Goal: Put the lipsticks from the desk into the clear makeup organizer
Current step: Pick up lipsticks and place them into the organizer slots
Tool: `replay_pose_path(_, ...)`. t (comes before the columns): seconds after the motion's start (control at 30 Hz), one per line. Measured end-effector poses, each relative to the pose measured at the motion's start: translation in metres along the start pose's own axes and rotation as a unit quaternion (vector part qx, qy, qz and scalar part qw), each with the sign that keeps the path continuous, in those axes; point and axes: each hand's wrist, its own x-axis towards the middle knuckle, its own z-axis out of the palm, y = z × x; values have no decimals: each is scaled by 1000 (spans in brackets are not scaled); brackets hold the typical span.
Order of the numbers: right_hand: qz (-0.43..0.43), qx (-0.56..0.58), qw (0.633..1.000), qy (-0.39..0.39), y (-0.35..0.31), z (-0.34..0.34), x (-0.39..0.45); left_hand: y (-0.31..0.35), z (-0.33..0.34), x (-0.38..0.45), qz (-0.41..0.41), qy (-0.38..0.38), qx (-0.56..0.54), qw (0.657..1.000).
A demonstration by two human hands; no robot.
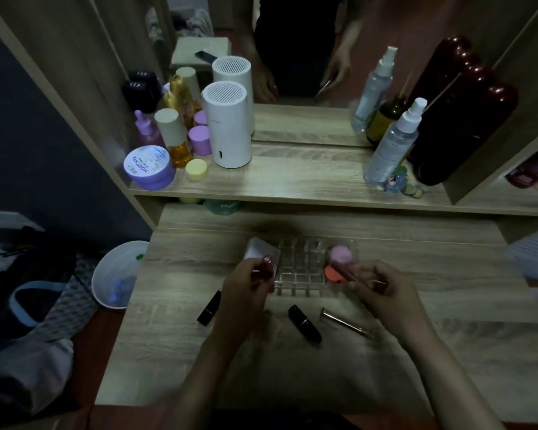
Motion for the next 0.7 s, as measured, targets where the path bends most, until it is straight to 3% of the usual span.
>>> replay_pose_path(0.17,-18,-101,995,-3,-7,29,18,3,5,28,43,8,9,999)
replay_pose_path(0.3,-24,-165,986,-9,-7,41,27,0,14,39,25,-12,1,1000)
replay_pose_path(0.7,-31,-177,983,45,-24,58,58,1,15,68,50,-3,-4,999)
